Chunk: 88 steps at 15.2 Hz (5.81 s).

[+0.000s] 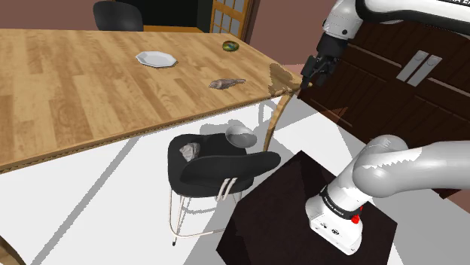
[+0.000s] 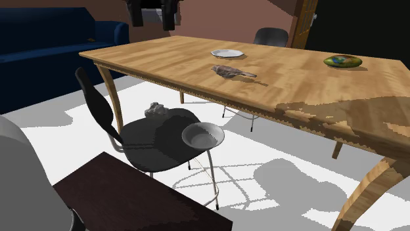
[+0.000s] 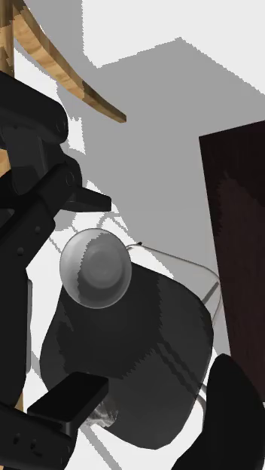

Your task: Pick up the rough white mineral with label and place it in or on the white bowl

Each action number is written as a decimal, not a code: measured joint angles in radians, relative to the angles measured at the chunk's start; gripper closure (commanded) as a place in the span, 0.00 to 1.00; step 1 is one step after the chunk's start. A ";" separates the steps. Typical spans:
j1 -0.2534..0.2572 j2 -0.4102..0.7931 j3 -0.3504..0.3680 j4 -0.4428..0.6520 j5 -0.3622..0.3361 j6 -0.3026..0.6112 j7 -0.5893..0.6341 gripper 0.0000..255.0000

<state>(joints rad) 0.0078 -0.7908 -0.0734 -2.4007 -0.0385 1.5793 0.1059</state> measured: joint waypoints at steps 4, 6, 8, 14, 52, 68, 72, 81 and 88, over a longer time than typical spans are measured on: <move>0.011 0.042 0.038 -0.013 0.018 0.046 0.047 0.00; 0.022 0.083 0.076 -0.031 0.035 0.096 0.093 0.00; 0.033 0.117 0.113 -0.042 0.050 0.134 0.140 0.00; 0.054 0.293 0.214 -0.029 0.073 0.271 0.274 0.00; 0.262 1.468 0.347 0.675 -0.236 0.532 0.930 0.00; 0.263 1.468 0.351 0.669 -0.237 0.534 0.933 1.00; 0.255 1.445 0.355 0.669 -0.227 0.503 0.923 1.00; 0.243 1.366 0.372 0.669 -0.202 0.426 0.905 1.00; 0.237 1.311 0.383 0.685 -0.183 0.358 0.892 1.00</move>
<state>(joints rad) 0.2449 0.5207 0.3094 -1.7159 -0.2217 1.9376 0.9981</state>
